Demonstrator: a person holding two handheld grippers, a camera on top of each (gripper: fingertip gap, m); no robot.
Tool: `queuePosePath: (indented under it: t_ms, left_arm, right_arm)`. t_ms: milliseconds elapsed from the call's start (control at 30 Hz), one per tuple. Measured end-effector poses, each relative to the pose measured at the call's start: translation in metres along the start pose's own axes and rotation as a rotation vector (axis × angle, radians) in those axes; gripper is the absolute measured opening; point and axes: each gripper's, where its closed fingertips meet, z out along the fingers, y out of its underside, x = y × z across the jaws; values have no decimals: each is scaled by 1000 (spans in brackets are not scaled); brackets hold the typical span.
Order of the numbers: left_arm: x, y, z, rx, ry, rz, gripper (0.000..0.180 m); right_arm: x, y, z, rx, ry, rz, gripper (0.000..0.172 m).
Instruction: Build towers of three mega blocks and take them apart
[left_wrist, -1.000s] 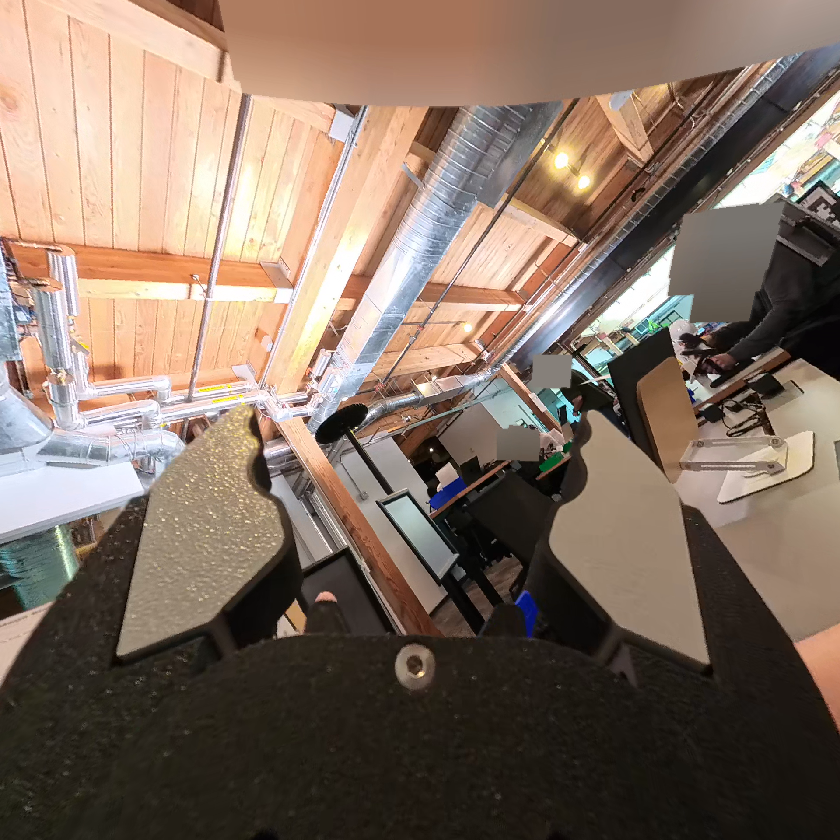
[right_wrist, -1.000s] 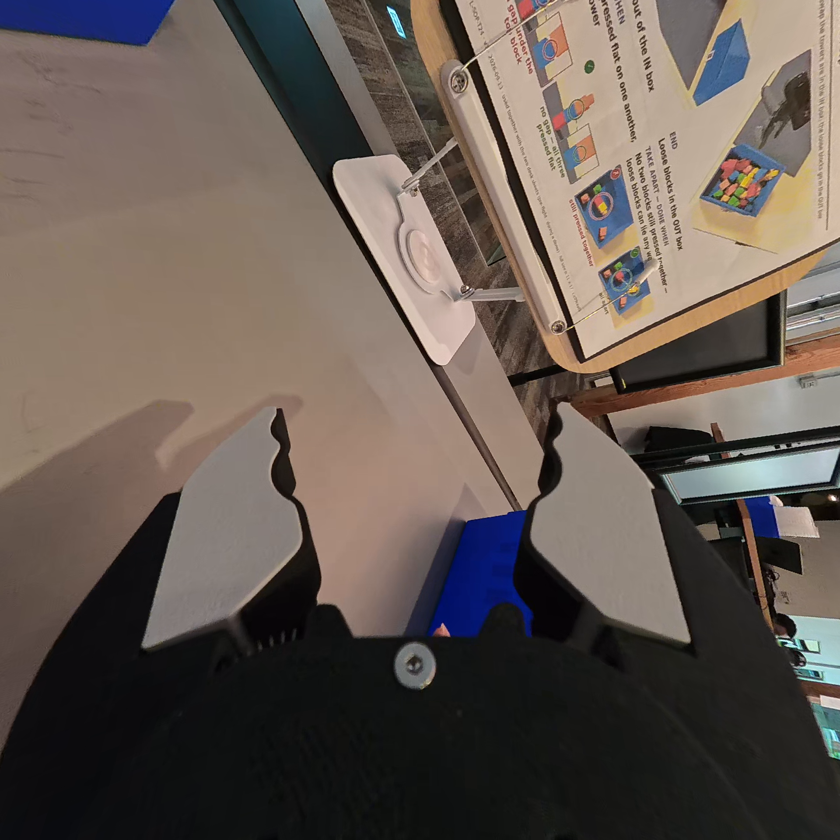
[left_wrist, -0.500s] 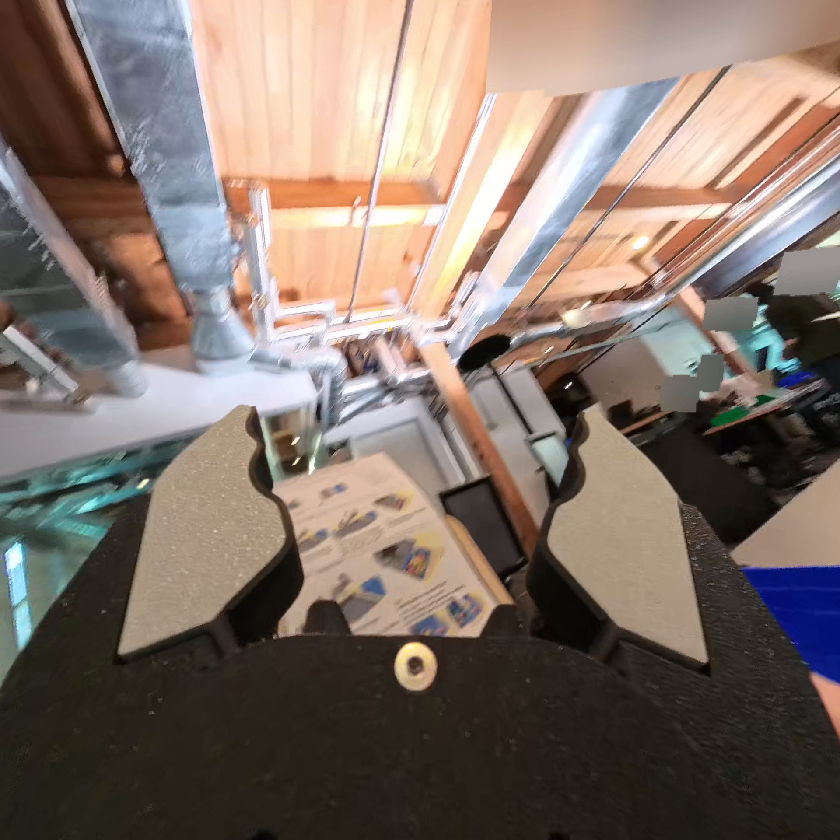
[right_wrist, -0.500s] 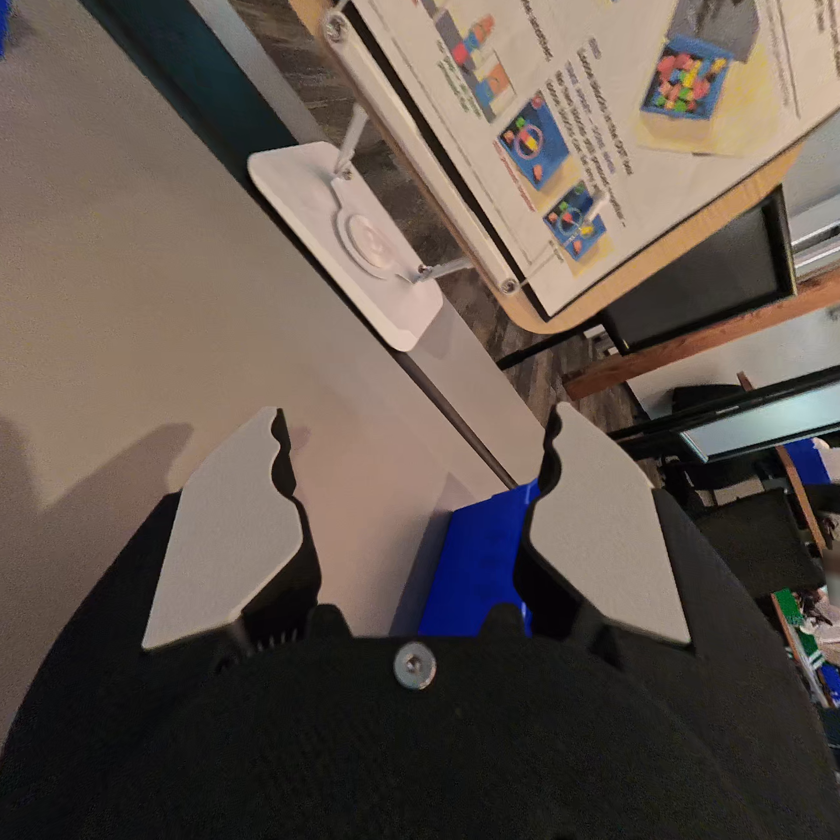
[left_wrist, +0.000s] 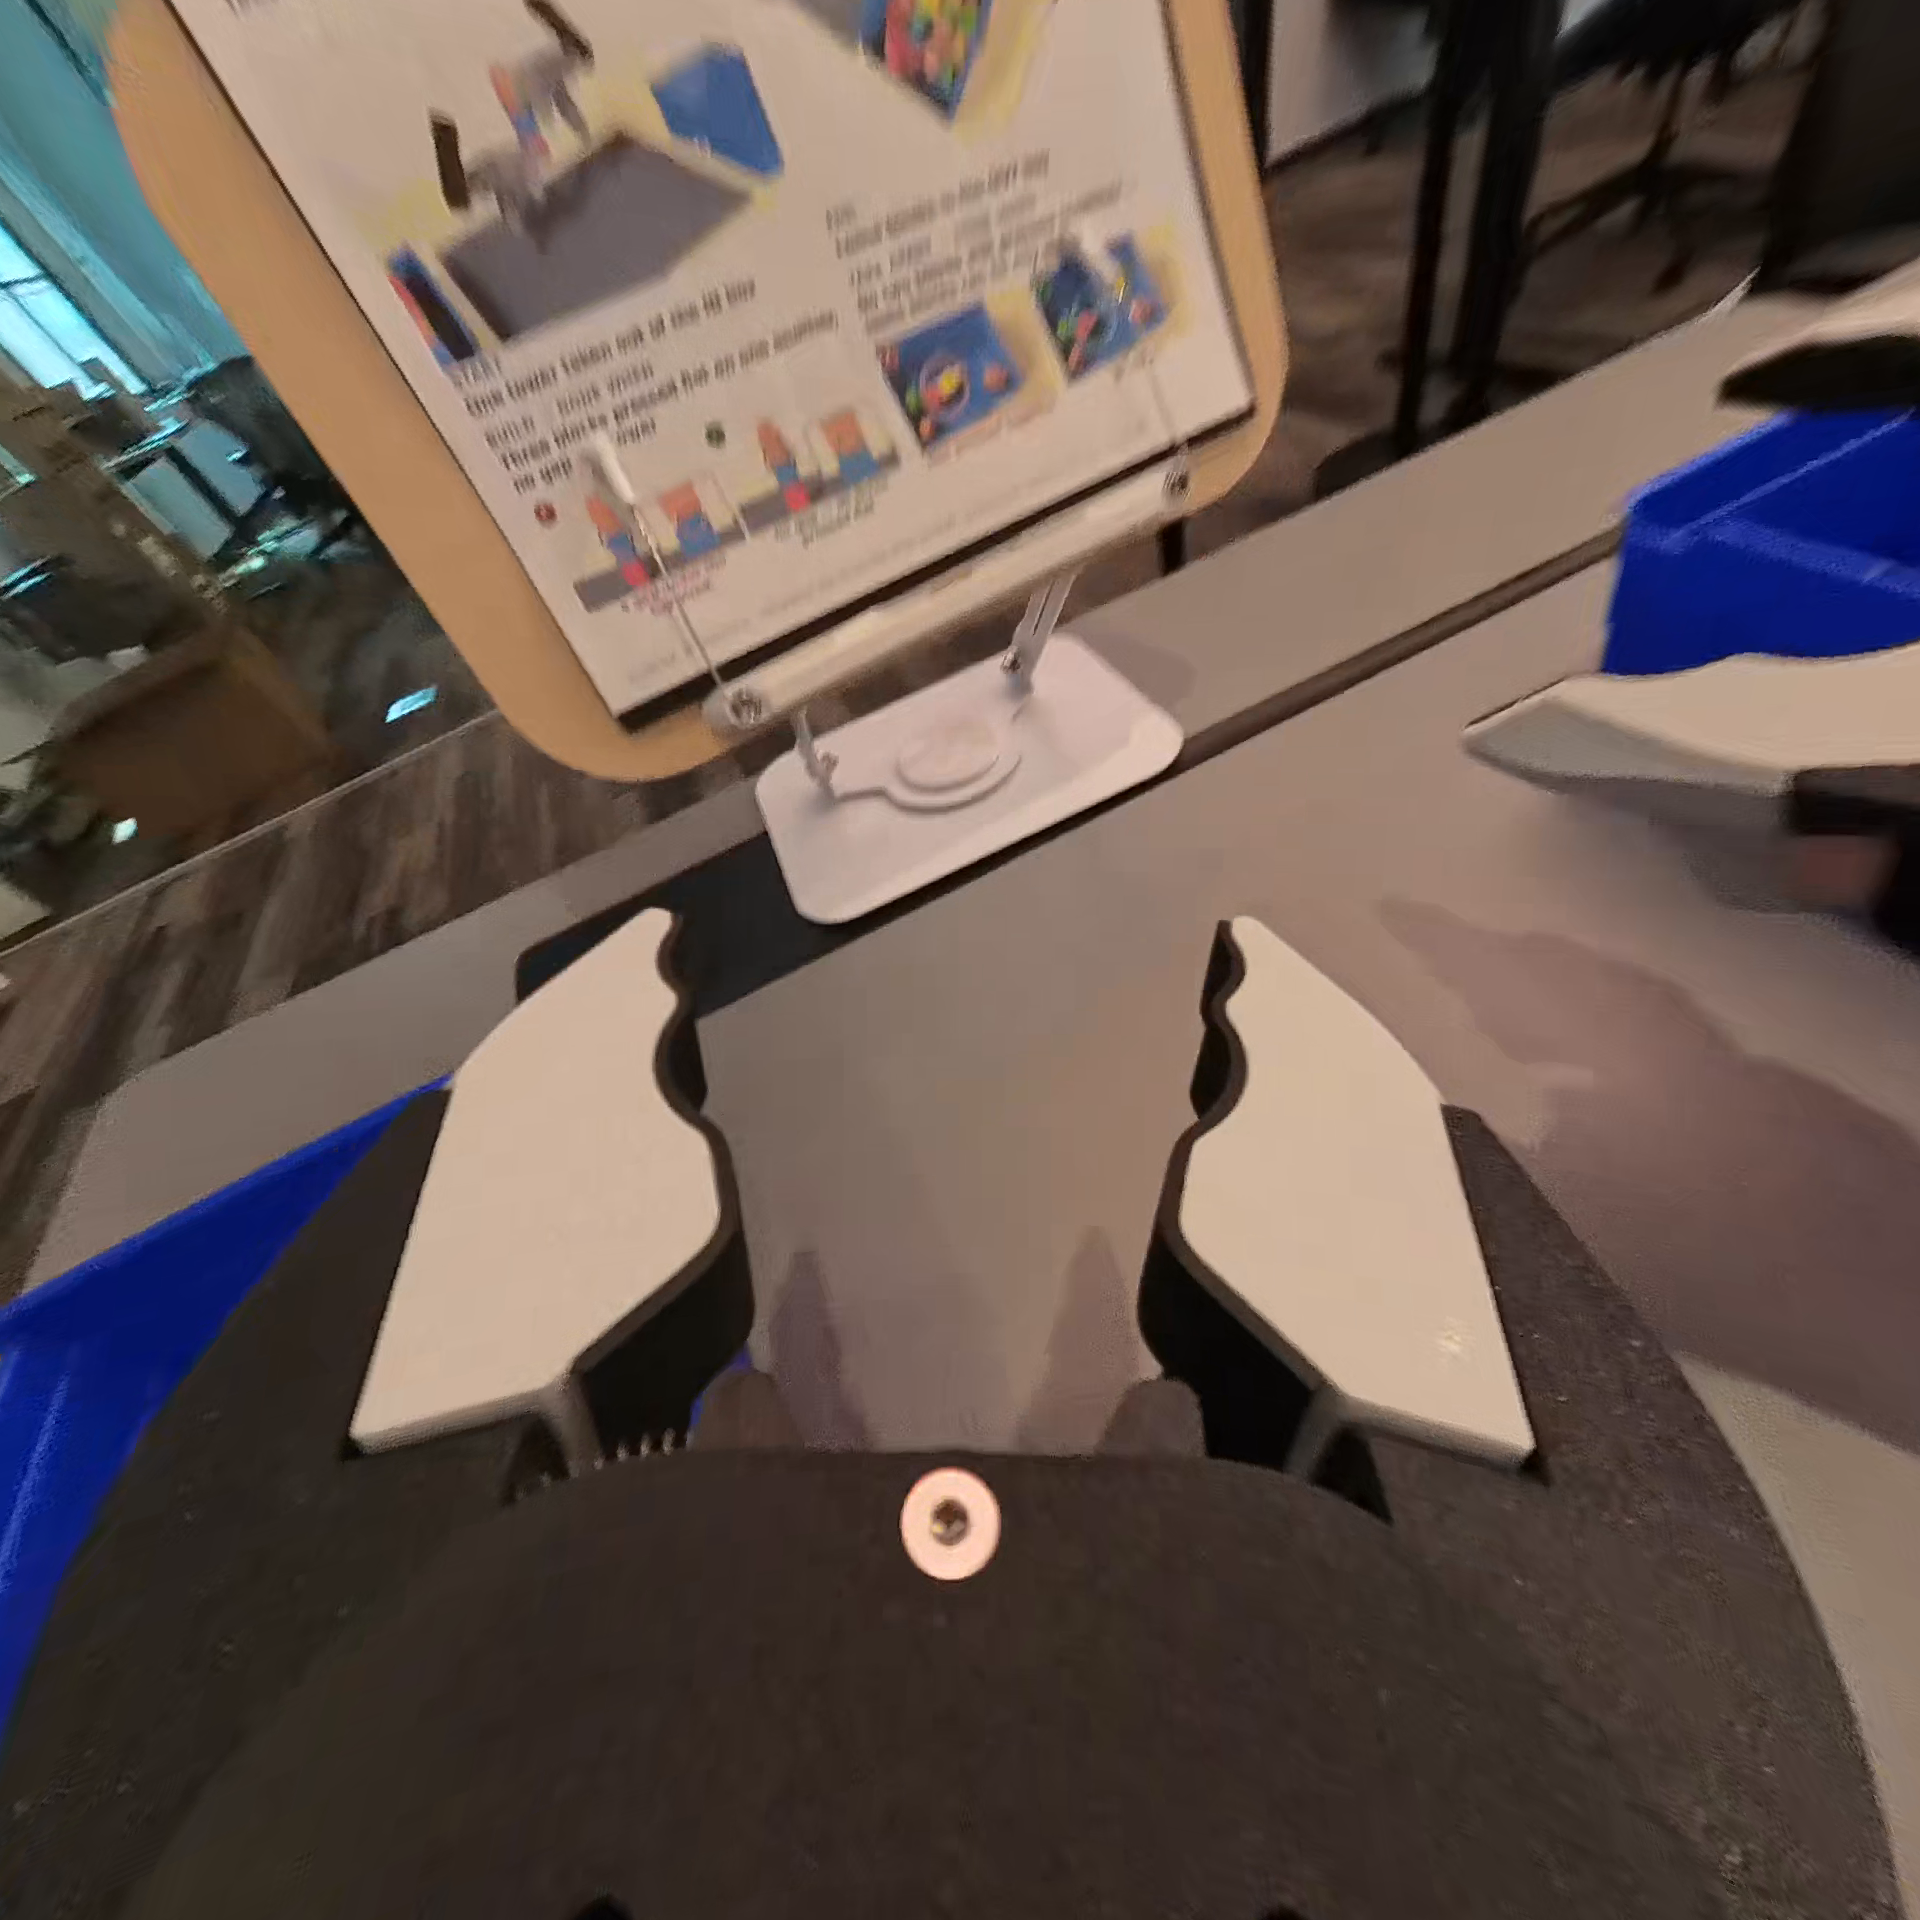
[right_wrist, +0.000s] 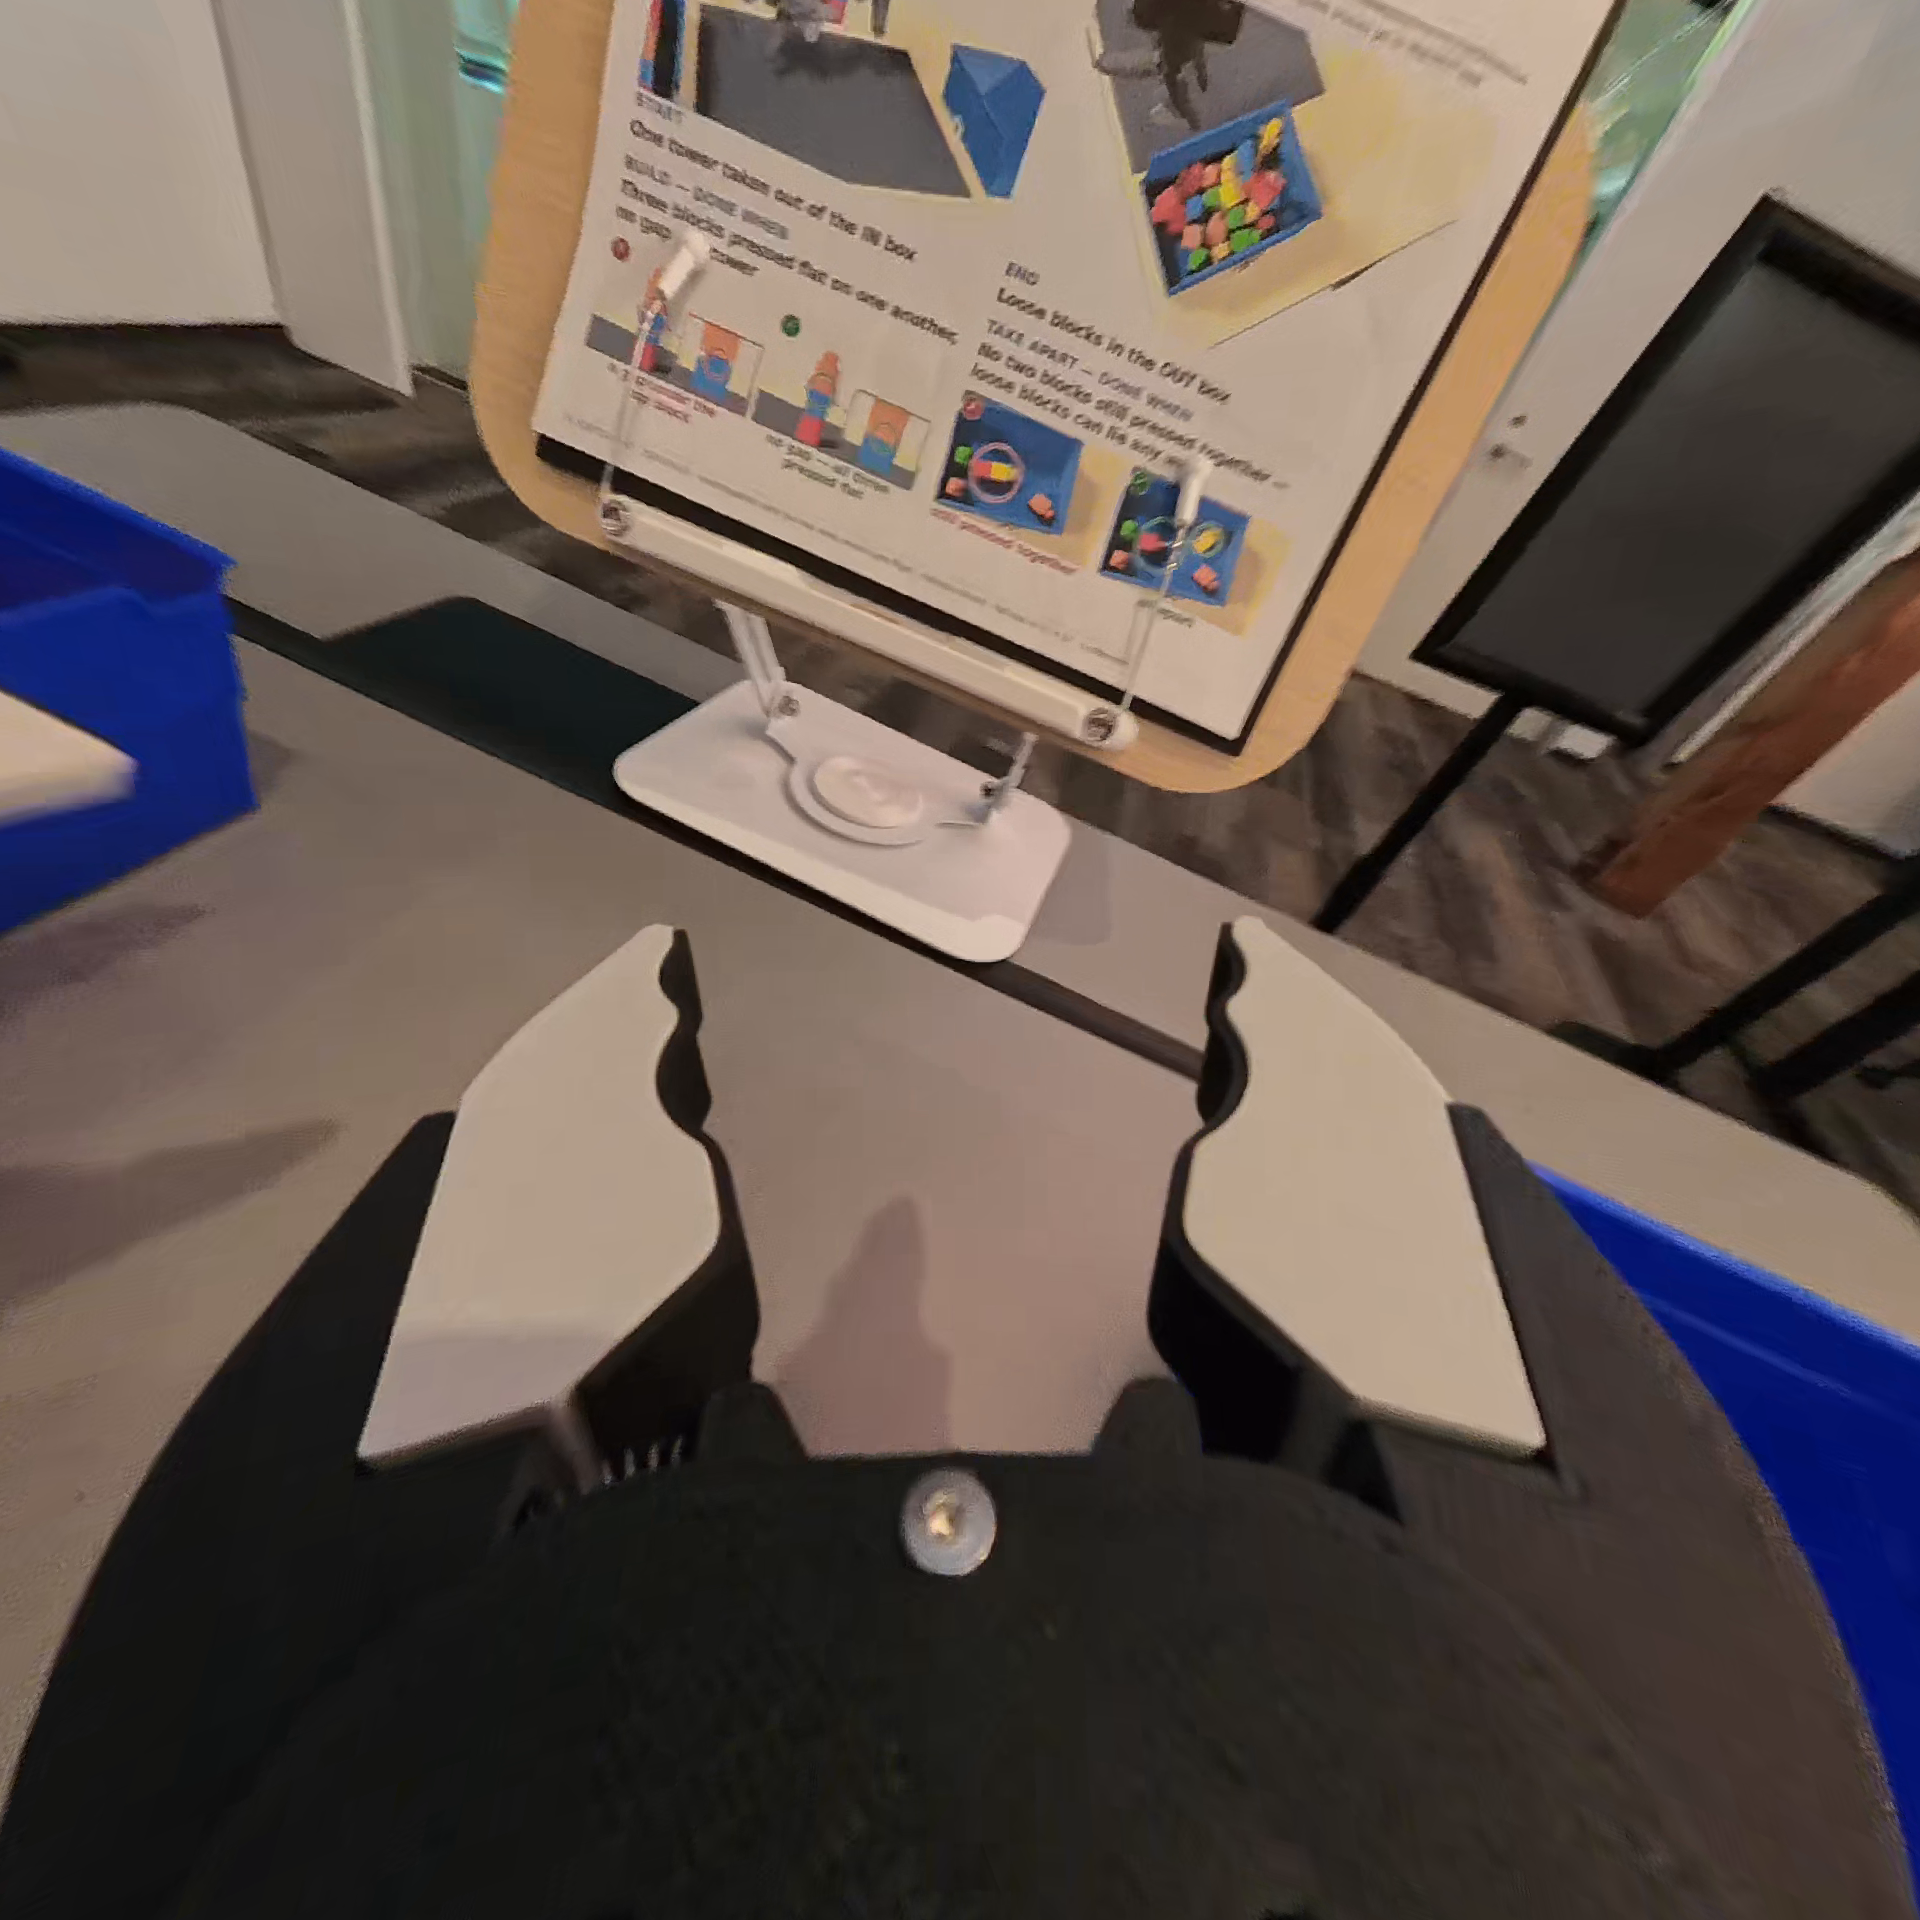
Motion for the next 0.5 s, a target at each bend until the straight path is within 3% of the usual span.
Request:
queuePosePath:
  t_ms: [200, 367, 500]
  left_arm:
    - [8, 20, 16, -31, -80, 29, 91]
    - [0, 27, 19, -54, -108, 25, 95]
    - [-9, 24, 16, -36, -142, 19, 95]
  right_arm:
    - [-21, 4, 6, 44, -136, 178, 93]
    - [-38, -17, -3, 218, -269, 213, 93]
    - [-46, -22, -8, 267, -314, 158, 93]
